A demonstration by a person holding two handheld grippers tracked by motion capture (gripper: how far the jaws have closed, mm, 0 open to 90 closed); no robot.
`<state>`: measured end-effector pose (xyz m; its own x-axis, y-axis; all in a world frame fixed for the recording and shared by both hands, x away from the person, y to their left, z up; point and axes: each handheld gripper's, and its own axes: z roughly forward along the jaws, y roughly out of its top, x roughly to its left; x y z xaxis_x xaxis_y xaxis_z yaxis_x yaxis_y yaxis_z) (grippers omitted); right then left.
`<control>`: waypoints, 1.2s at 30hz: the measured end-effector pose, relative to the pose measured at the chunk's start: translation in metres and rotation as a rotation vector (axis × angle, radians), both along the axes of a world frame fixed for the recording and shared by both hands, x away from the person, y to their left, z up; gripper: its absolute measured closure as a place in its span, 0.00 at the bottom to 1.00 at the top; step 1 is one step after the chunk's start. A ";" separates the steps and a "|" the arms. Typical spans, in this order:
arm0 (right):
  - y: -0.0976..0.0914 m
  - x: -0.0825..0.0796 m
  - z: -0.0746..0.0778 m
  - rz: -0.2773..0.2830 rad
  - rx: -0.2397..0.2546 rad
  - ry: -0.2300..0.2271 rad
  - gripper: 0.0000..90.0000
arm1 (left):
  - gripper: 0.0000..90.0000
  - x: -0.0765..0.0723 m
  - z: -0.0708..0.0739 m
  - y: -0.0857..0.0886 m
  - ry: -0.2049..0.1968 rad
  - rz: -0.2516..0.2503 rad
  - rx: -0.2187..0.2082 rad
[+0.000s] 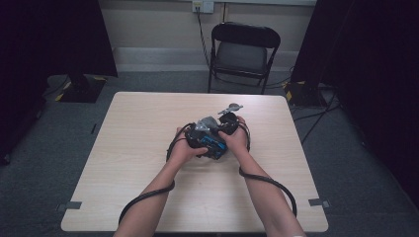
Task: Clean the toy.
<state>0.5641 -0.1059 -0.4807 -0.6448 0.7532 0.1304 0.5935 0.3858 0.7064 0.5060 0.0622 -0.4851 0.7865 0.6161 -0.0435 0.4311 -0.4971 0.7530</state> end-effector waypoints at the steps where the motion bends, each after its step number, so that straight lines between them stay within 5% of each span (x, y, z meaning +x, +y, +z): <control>1: 0.003 0.000 -0.002 0.004 0.002 0.002 0.78 | 0.05 0.000 0.000 0.000 -0.004 0.001 -0.003; 3: 0.008 -0.001 -0.004 0.026 -0.050 -0.016 0.73 | 0.05 0.000 -0.001 0.001 -0.007 -0.002 -0.005; 6: 0.006 0.000 -0.002 -0.004 -0.044 -0.011 0.57 | 0.05 -0.001 -0.001 0.001 -0.007 0.001 -0.008; 12: -0.006 -0.002 0.005 -0.028 -0.017 -0.009 0.50 | 0.05 -0.001 -0.001 0.000 -0.006 0.000 -0.004; 18: -0.011 -0.006 0.004 -0.037 -0.062 -0.018 0.48 | 0.05 -0.001 -0.001 0.000 -0.006 0.000 -0.005; 24: -0.009 -0.004 -0.009 -0.037 -0.055 -0.016 0.56 | 0.05 -0.001 -0.001 0.001 -0.007 0.002 -0.006; 28: -0.003 -0.005 -0.007 -0.015 -0.074 -0.014 0.76 | 0.05 -0.001 -0.001 0.001 -0.007 0.001 -0.007; 36: 0.003 -0.003 0.001 -0.036 -0.048 -0.013 0.83 | 0.05 -0.001 -0.001 0.001 -0.008 0.002 -0.008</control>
